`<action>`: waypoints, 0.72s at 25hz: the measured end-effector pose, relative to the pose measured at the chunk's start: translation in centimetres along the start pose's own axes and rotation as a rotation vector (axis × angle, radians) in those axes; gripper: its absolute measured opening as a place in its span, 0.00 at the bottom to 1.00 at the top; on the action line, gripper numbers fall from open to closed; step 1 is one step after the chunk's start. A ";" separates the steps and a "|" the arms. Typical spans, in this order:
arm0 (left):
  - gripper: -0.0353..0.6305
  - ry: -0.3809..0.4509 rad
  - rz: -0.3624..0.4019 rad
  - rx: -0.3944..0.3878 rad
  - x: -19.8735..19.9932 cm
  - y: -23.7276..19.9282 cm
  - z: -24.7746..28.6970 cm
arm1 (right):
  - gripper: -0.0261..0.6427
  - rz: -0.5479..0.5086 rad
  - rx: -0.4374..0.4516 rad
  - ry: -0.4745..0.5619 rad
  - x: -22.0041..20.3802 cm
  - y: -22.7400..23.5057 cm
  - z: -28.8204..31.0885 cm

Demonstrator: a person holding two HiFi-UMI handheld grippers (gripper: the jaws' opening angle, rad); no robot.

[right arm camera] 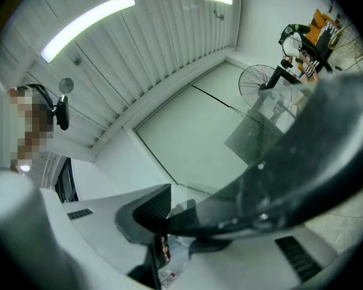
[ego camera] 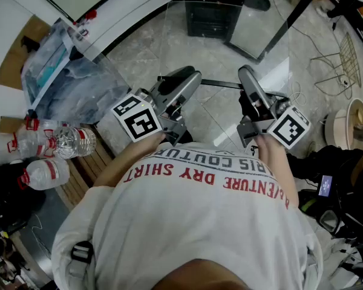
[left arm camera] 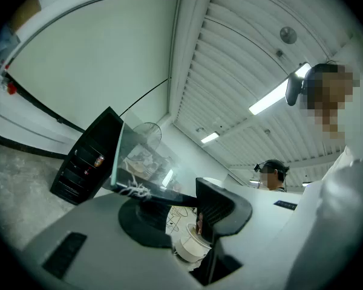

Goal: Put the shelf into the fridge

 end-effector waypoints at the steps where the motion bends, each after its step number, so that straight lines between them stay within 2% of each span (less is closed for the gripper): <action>1: 0.27 0.000 0.002 0.001 0.0 0.2 0.1 | 0.18 0.000 0.002 0.000 0.1 0.0 -0.1; 11: 0.27 0.005 0.027 0.000 0.2 1.0 1.4 | 0.18 -0.001 0.024 0.012 1.4 0.6 -0.5; 18: 0.27 -0.010 0.029 -0.008 0.3 -0.1 2.8 | 0.18 -0.006 0.017 0.020 2.0 1.9 0.0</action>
Point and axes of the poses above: the fingertips, and each gripper's own axes: z forward along the fingers, y to its right, x out of its top, the point moved 10 cm from there along -z, backward along the fingers, and after that the axes turned 3 degrees about y, right-handed, at the moved point
